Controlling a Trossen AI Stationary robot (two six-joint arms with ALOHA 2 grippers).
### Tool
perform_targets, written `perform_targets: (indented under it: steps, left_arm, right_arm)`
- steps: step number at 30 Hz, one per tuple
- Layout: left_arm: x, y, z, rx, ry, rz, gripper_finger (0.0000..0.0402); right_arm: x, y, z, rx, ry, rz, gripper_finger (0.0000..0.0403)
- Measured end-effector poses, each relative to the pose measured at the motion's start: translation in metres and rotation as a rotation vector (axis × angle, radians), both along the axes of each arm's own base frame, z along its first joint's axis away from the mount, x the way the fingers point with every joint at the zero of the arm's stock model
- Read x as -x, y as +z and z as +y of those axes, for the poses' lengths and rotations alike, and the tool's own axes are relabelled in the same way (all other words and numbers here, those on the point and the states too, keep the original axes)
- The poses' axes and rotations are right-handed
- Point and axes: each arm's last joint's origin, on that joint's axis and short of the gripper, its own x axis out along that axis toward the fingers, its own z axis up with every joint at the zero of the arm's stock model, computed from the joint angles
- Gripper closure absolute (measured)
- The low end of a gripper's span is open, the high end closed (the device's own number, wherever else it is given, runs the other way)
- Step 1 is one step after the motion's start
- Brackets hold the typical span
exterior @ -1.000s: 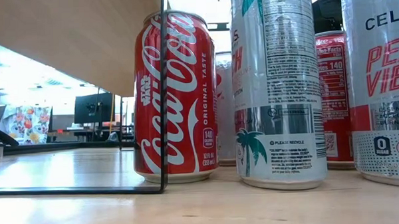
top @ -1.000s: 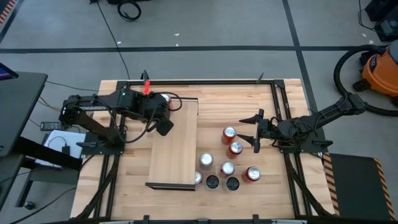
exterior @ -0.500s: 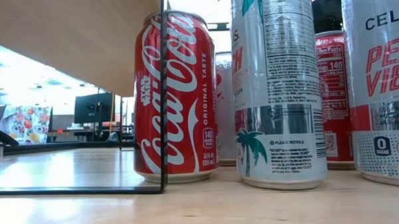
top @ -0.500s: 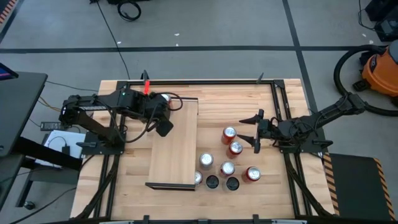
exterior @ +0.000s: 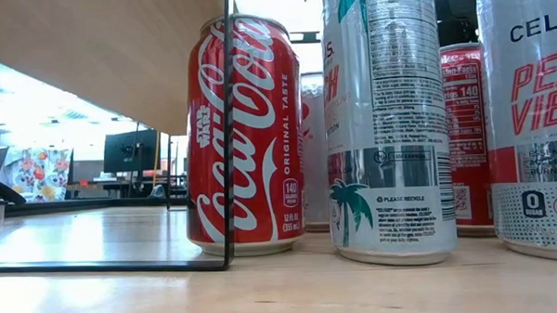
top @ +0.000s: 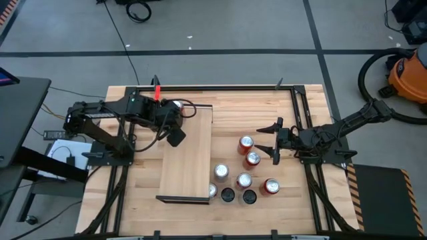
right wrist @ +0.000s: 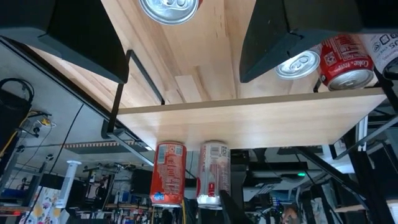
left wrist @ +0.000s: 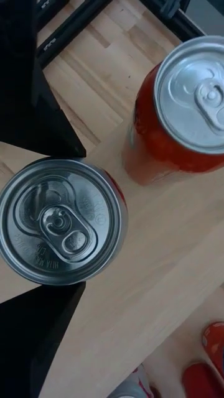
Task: Place canned beverage on shelf
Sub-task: Put the top silver soda can on the shelf
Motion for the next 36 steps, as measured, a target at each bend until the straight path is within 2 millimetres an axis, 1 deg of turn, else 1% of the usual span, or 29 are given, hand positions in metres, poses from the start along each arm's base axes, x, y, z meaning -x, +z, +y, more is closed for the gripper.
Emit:
perform_targets:
  steps: [4, 9, 11, 14, 16, 20, 24, 34, 36]
  left_arm:
    - [0.000, 0.000, 0.002, -0.011, 0.022, 0.003, 0.0085]
    - [-0.008, -0.005, 0.003, -0.016, 0.026, 0.024, 0.0080]
    - [-0.011, -0.008, 0.003, -0.016, 0.022, 0.040, 0.0064]
    - [-0.014, -0.015, 0.005, -0.006, 0.025, 0.089, 0.0022]
    - [-0.016, -0.016, 0.007, -0.005, 0.035, 0.081, 0.0009]
    - [-0.016, -0.015, 0.008, 0.017, 0.033, 0.083, 0.0014]
    - [-0.016, -0.016, 0.007, 0.032, 0.003, 0.090, 0.0009]
    - [-0.016, -0.016, 0.006, 0.018, -0.056, 0.107, 0.0005]
    - [-0.015, -0.013, 0.006, 0.018, -0.056, 0.109, 0.0005]
  right_arm:
    - [0.000, 0.000, 0.000, 0.005, 0.013, -0.003, 0.0085]
    - [0.000, 0.002, 0.001, 0.019, 0.037, -0.012, 0.0085]
    - [0.000, 0.002, 0.001, 0.028, 0.038, -0.009, 0.0085]
    - [0.000, 0.002, 0.001, 0.036, 0.039, -0.012, 0.0085]
    - [0.000, 0.002, 0.001, 0.037, 0.039, -0.014, 0.0085]
    - [0.000, 0.002, 0.001, 0.037, 0.039, -0.013, 0.0085]
    - [0.000, 0.002, 0.001, 0.037, 0.039, -0.013, 0.0085]
    - [0.000, 0.003, 0.001, 0.036, 0.039, -0.015, 0.0085]
    - [0.000, 0.003, 0.001, 0.036, 0.039, -0.015, 0.0085]
